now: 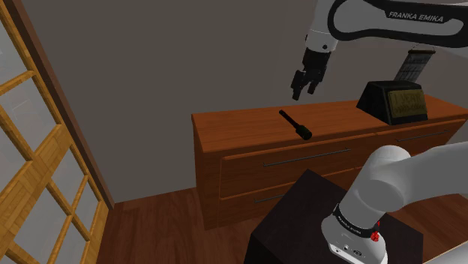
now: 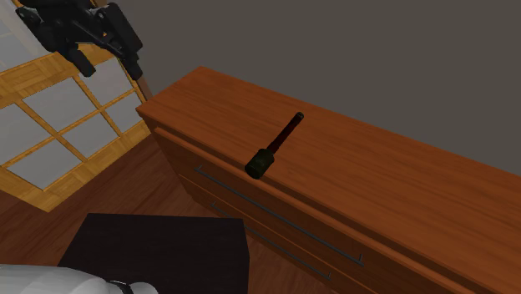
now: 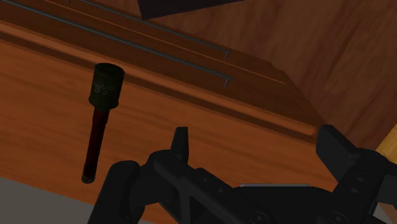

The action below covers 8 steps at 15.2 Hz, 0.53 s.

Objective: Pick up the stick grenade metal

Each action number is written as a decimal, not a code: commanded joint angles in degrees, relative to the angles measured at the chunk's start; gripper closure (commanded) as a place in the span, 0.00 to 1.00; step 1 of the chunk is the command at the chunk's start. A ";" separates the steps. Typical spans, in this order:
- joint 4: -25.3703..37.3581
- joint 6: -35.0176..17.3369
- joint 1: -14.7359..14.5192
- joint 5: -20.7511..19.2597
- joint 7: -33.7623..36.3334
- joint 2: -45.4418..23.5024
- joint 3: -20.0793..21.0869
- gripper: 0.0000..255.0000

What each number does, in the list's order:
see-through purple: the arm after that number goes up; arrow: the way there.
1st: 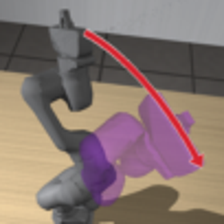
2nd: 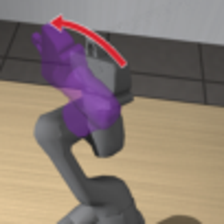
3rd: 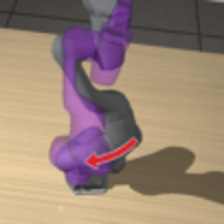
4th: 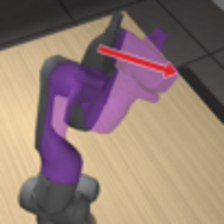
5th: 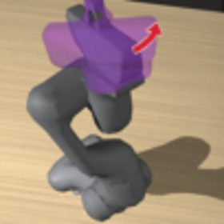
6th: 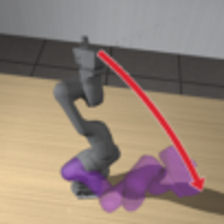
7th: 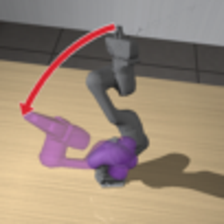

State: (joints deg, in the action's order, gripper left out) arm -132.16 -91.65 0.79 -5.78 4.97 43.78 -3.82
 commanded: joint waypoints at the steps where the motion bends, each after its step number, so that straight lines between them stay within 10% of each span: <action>1: 0.00 0.00 0.00 0.00 0.00 0.00 0.00 0.00; 8: -1.14 -9.36 2.91 -2.28 -1.81 -8.94 -5.89 0.00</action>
State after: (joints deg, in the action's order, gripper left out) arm -133.65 -99.69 3.34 -7.85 3.36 36.56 -8.90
